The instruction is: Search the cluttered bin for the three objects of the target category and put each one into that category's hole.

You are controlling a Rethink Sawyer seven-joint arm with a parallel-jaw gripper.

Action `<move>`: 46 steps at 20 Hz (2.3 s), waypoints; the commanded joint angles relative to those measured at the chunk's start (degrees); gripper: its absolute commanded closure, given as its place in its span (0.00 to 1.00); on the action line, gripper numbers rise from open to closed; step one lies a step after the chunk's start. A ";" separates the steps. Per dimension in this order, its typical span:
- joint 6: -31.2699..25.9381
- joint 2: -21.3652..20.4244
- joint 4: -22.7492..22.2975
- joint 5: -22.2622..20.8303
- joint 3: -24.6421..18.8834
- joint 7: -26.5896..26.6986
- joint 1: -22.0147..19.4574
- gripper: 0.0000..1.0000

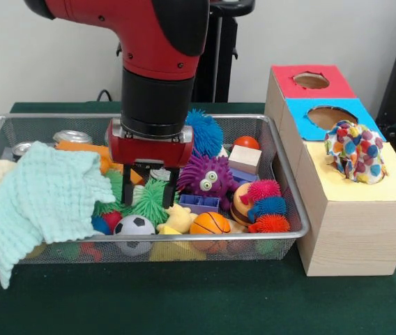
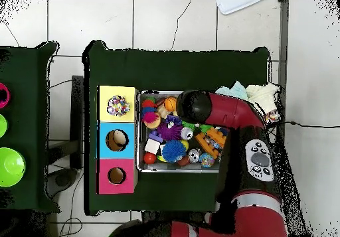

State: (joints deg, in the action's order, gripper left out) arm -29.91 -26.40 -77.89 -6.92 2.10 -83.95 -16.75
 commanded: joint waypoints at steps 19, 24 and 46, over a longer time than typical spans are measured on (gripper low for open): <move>-16.77 -0.50 -0.15 -3.71 13.70 -2.48 2.99 0.00; -17.15 -0.91 1.09 -5.31 13.79 -0.42 1.73 0.00; -4.52 4.55 9.49 -12.86 8.87 0.00 -4.82 0.00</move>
State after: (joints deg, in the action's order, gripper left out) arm -39.64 -27.24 -70.96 -15.79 16.86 -83.95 -20.62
